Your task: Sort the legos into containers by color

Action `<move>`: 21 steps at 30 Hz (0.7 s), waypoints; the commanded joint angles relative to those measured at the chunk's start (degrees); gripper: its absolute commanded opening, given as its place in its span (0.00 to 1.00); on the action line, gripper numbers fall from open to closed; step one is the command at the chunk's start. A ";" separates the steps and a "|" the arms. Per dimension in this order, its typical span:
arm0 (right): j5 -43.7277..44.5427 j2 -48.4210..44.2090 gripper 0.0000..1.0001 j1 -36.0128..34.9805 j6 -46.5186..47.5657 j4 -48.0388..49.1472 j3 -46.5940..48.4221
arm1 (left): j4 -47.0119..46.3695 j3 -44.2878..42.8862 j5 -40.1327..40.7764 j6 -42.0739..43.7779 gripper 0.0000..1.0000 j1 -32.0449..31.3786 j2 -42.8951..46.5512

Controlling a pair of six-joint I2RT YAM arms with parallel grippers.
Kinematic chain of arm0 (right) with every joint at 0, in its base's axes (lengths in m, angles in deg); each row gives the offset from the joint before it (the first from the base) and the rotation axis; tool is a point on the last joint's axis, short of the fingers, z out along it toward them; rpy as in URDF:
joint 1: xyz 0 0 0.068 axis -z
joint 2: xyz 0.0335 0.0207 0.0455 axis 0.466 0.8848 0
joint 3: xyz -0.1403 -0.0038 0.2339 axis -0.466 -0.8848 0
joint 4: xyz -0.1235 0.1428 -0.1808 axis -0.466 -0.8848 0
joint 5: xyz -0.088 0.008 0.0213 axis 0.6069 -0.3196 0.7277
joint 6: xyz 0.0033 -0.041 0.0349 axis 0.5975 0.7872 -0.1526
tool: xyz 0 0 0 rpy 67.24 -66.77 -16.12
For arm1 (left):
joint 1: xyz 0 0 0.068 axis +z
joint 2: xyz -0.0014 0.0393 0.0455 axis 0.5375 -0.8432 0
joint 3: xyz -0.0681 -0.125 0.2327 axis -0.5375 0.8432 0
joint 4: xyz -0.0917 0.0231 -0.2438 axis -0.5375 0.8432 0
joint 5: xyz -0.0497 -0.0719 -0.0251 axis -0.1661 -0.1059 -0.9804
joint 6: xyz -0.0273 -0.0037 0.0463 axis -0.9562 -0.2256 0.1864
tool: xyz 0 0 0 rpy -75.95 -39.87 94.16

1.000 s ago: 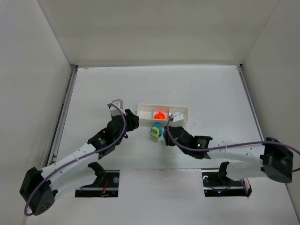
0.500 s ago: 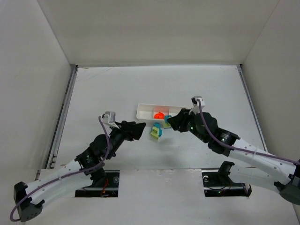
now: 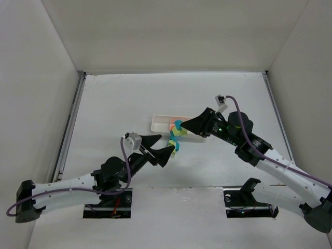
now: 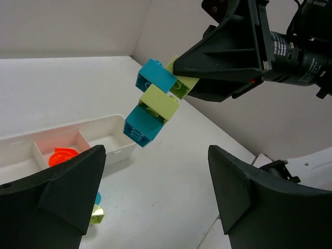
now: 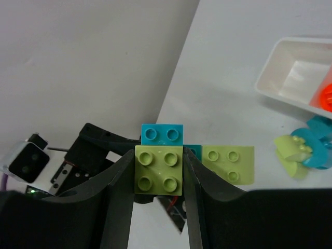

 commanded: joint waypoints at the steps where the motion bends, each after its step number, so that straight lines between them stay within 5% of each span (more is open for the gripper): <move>1: -5.30 -0.52 0.32 1.43 -5.80 6.98 0.64 | -9.46 -0.65 2.15 7.40 0.79 -2.12 -2.72; 21: -12.51 2.29 0.32 3.81 -14.77 12.97 -3.14 | -35.21 -2.59 10.50 30.08 0.79 -6.08 -23.46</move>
